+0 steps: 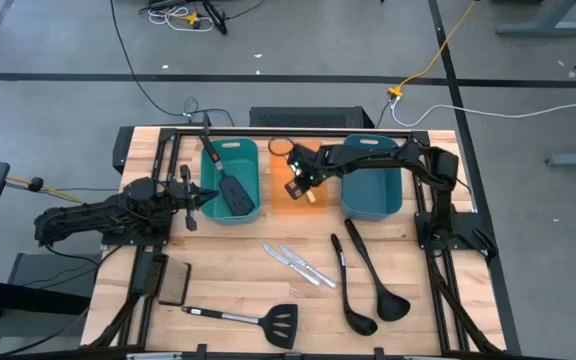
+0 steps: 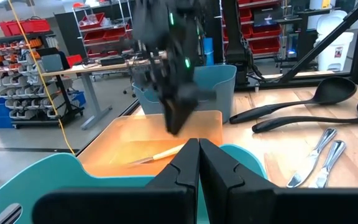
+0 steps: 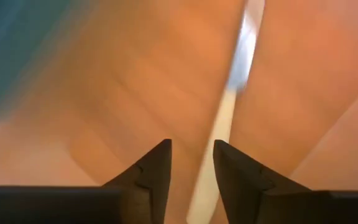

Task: Pick & Place Kitchen Items
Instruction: Put the right black spoon into the dark green bin

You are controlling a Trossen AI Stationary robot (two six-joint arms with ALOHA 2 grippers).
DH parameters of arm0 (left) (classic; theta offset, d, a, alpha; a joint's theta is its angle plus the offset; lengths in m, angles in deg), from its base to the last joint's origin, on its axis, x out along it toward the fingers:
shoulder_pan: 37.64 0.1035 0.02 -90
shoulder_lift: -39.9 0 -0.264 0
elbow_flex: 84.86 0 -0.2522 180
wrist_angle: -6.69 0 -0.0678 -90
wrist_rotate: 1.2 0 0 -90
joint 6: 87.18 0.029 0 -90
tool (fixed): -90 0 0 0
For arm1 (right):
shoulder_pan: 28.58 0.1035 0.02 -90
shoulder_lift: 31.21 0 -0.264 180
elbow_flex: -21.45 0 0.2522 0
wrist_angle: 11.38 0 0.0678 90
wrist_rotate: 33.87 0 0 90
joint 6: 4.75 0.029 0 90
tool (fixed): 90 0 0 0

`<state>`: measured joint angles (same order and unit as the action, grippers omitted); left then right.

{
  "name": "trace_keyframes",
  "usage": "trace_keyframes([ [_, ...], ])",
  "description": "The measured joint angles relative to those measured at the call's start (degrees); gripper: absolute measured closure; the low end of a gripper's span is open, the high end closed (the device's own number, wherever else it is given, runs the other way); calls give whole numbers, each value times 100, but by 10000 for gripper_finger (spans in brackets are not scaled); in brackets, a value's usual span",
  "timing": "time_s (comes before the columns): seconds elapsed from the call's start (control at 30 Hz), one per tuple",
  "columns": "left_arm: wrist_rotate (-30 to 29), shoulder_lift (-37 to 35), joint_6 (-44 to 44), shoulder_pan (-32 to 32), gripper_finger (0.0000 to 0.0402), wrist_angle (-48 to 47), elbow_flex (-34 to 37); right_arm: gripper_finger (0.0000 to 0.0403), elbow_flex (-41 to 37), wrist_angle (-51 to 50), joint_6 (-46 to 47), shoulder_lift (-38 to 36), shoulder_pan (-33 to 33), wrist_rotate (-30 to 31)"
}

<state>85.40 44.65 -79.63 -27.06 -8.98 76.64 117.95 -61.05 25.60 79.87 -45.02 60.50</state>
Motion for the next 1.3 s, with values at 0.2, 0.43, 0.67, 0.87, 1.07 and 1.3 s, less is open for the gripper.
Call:
trace_keyframes([
  [0.2, 0, 0, -2, -1, 384, -21, 0, 315, 631, 67, -1184, -755, 270, 380],
  [0.43, 0, -1, -2, 1, 384, -37, 0, 394, 673, 901, -2542, -2150, 1180, 1232],
  [0.67, 0, -1, 11, 0, 384, -37, 0, 394, -264, 2064, -3401, -3641, 2121, 1609],
  [0.87, 0, 0, -2, 1, 384, -37, 0, 395, -2164, 3509, -3660, -5049, 2616, 1727],
  [1.07, -1, 0, -21, 1, 384, -36, 0, 399, -4257, 4777, -3743, -6449, 2895, 1779],
  [1.3, -2, -1, -23, 1, 384, -35, 0, 401, -6217, 6276, -3721, -7776, 2917, 1824],
])
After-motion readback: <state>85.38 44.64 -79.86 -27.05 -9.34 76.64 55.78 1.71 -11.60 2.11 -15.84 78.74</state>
